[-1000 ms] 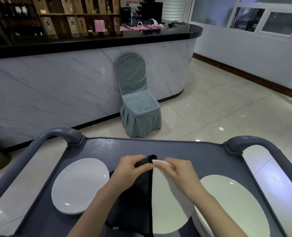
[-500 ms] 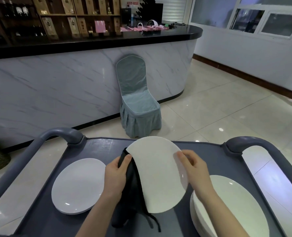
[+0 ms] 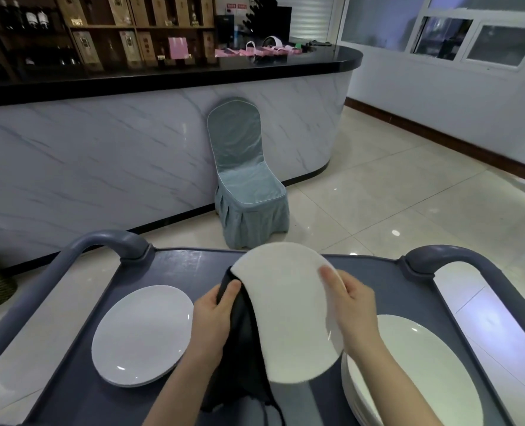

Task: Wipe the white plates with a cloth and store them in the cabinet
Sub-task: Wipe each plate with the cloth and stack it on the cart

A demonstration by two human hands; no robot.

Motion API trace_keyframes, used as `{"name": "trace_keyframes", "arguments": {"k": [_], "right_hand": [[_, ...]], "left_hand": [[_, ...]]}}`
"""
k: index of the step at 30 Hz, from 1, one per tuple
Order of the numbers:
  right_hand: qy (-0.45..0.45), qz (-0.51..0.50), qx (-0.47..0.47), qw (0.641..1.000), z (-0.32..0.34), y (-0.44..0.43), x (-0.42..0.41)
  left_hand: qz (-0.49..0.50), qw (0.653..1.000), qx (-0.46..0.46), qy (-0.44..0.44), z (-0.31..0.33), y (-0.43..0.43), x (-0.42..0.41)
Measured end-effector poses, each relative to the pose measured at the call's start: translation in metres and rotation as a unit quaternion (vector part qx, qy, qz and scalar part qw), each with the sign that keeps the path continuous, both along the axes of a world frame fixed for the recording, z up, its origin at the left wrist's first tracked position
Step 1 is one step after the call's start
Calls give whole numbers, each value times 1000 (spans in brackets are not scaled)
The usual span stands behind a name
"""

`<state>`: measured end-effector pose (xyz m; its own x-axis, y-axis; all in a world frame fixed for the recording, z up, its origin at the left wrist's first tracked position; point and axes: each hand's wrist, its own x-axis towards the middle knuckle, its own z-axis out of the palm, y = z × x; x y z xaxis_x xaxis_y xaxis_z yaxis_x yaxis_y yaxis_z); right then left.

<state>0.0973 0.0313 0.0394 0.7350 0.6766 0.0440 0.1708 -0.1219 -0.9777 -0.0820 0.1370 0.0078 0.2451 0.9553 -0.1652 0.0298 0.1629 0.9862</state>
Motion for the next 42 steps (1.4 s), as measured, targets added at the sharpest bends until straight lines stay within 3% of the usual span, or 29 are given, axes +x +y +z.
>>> {"name": "trace_keyframes", "arguments": {"k": [2,4,6,8,11,13,15,17,19,21,23,25,28,31,34,38,40,42], "right_hand": [[96,-47,5,994,-8,-2,-9],[95,-11,-23,995,-11,-4,-10],[39,55,-47,997,-3,-7,-2],[-28,121,-64,990,13,-7,10],[-146,259,-128,946,27,4,5],[-220,301,-152,915,25,12,-2],[-227,287,-126,922,22,11,-3],[-173,217,-88,957,20,5,-1],[-49,86,-27,995,12,0,-3],[96,-15,21,995,3,-2,-12],[144,-28,15,989,-5,-2,-19],[93,16,-11,995,-2,-5,-15],[-34,106,-49,993,14,-1,4],[-163,260,-120,944,23,8,4],[-238,289,-126,919,13,9,-6],[-155,196,-75,965,7,-2,-5],[-57,82,-31,994,8,-6,-8],[84,-50,38,994,3,-8,-23]], "left_hand": [[38,996,-74,-28,-7,-7,1],[41,995,-86,-15,-10,-5,-1],[19,999,-50,0,-6,2,-7],[-20,998,41,43,-1,10,-10],[-154,966,176,113,13,14,-3],[-241,939,208,134,18,14,5],[-252,938,200,132,17,16,5],[-183,963,167,106,13,17,0],[-71,991,96,65,7,16,-4],[3,1000,-4,19,0,10,-4],[28,998,-49,17,-6,7,-3],[14,999,-28,31,-7,7,-6],[-55,991,95,77,-3,11,-7],[-185,955,203,115,5,10,4],[-243,932,234,132,6,8,10],[-191,955,189,129,6,11,3],[-105,981,132,100,6,13,-1],[-18,997,46,51,2,9,-2]]}}
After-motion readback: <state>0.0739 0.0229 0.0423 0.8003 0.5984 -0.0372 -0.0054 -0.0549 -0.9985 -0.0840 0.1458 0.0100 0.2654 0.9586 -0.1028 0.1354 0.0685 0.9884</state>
